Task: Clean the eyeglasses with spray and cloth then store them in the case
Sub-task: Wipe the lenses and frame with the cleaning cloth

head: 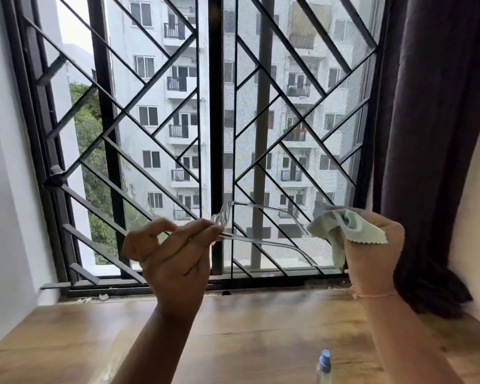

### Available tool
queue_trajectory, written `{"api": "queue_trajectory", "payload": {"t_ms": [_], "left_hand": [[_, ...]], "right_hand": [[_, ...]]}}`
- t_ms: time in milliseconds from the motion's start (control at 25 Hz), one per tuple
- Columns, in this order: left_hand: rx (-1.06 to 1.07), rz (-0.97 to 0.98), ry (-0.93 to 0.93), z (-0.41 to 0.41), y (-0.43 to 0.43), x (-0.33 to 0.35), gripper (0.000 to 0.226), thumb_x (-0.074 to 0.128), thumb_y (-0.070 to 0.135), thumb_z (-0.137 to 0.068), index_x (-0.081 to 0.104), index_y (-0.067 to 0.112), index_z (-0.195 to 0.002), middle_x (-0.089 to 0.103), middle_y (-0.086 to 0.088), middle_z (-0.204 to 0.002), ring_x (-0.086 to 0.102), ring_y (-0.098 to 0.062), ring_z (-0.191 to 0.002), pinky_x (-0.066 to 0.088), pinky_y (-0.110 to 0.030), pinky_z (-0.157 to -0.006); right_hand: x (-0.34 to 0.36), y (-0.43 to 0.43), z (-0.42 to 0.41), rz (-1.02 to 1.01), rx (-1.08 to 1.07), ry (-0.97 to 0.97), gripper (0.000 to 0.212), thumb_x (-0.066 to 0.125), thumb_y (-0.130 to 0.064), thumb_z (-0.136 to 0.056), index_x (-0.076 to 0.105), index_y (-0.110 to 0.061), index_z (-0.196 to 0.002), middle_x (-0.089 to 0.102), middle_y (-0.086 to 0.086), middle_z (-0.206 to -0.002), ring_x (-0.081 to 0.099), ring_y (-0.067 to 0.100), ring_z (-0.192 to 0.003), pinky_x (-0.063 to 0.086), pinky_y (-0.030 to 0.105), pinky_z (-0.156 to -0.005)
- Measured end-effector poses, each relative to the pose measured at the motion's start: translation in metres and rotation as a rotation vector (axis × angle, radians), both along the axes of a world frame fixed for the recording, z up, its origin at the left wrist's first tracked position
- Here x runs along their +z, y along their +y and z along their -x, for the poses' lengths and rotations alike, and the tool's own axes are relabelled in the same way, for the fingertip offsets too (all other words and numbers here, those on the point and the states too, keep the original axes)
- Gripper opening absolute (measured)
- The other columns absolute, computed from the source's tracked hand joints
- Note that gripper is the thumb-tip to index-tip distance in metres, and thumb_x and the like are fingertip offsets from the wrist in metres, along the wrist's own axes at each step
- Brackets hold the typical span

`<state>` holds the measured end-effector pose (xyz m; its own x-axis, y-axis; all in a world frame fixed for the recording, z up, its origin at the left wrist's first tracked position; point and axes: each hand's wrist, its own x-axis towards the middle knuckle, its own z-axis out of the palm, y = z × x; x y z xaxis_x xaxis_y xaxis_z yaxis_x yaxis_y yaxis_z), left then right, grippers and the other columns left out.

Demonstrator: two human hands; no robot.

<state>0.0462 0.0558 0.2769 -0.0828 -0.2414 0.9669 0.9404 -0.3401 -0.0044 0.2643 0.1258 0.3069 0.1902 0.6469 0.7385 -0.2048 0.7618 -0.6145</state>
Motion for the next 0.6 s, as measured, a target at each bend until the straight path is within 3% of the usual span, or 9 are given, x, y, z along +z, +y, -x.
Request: {"api": "queue_trajectory", "payload": {"t_ms": [120, 200, 320, 440, 600], "left_hand": [[-0.008, -0.006, 0.065, -0.005, 0.003, -0.002, 0.008, 0.068, 0.019, -0.084, 0.071, 0.024, -0.089, 0.068, 0.020, -0.090, 0.050, -0.020, -0.083, 0.041, -0.055, -0.059], [-0.010, -0.009, 0.071, -0.008, 0.003, -0.002, 0.011, 0.069, 0.019, -0.084, 0.068, 0.026, -0.093, 0.065, 0.019, -0.096, 0.050, -0.017, -0.084, 0.041, -0.058, -0.056], [-0.001, -0.033, 0.075, -0.009, 0.000, 0.003, 0.008, 0.067, 0.021, -0.085, 0.068, 0.026, -0.092, 0.064, 0.016, -0.099, 0.044, -0.009, -0.094, 0.040, -0.058, -0.054], [0.018, -0.046, 0.093, -0.008, -0.005, 0.006, 0.005, 0.065, 0.023, -0.087, 0.068, 0.025, -0.091, 0.064, 0.015, -0.098, 0.044, -0.009, -0.092, 0.041, -0.056, -0.055], [0.045, -0.050, 0.116, -0.006, -0.009, 0.006, 0.009, 0.068, 0.020, -0.084, 0.068, 0.025, -0.091, 0.064, 0.017, -0.099, 0.046, -0.011, -0.087, 0.039, -0.047, -0.063]], "right_hand": [[0.026, 0.001, 0.020, -0.151, -0.081, -0.274, 0.019, 0.075, 0.003, -0.065, 0.072, -0.002, -0.083, 0.066, -0.015, -0.057, 0.060, -0.001, -0.056, 0.047, 0.013, -0.050], [0.036, 0.012, 0.037, -0.299, -0.269, -0.542, 0.011, 0.074, -0.003, -0.066, 0.075, -0.010, -0.075, 0.072, -0.004, -0.066, 0.064, 0.005, -0.061, 0.051, 0.021, -0.054], [0.039, 0.031, 0.061, -0.439, -0.350, -0.829, 0.007, 0.066, -0.006, -0.067, 0.073, -0.007, -0.064, 0.070, 0.011, -0.062, 0.066, 0.017, -0.058, 0.051, 0.031, -0.053], [0.041, 0.041, 0.076, -0.459, -0.338, -1.016, 0.009, 0.062, -0.005, -0.061, 0.063, -0.008, -0.053, 0.062, 0.007, -0.050, 0.060, 0.016, -0.050, 0.044, 0.024, -0.048], [0.047, 0.042, 0.085, -0.479, -0.342, -1.172, 0.010, 0.054, -0.012, -0.057, 0.059, -0.018, -0.051, 0.054, 0.008, -0.047, 0.050, 0.010, -0.048, 0.030, 0.017, -0.054]]}}
